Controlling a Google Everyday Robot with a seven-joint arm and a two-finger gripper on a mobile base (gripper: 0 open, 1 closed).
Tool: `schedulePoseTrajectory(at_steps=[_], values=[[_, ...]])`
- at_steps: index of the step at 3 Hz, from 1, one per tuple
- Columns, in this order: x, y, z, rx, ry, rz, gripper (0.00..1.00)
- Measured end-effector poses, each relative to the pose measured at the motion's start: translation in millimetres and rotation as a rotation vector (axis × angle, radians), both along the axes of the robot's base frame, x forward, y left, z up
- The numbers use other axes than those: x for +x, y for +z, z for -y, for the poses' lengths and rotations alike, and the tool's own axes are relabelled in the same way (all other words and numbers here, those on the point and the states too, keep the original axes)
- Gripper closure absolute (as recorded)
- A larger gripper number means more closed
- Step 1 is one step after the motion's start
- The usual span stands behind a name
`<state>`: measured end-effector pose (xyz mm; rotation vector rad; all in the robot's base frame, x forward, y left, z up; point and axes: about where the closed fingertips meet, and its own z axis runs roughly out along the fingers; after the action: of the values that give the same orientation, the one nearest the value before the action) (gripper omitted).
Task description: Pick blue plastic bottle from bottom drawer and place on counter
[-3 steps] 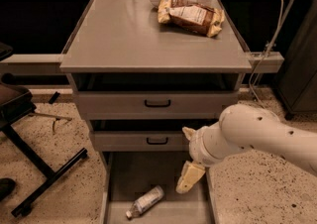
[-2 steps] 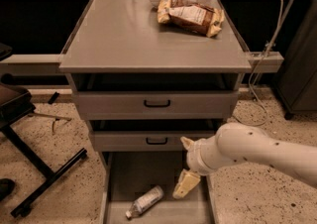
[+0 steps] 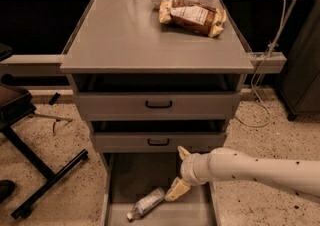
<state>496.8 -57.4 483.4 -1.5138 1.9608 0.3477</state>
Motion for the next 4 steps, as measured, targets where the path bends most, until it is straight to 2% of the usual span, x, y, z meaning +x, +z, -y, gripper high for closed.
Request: schedulePoseTrajectory(at_steps=[1,2,3,4], values=[[0,0,0,0.0,0.0,0.0,0.0],[0,-21,-5,-0.006,-0.014,0.016,0.0],[-26,-91,-11,-0.046,-0.044,-0.058,0.0],[-24,-145,-35,-0.055,-0.045,-0.063,0.0]])
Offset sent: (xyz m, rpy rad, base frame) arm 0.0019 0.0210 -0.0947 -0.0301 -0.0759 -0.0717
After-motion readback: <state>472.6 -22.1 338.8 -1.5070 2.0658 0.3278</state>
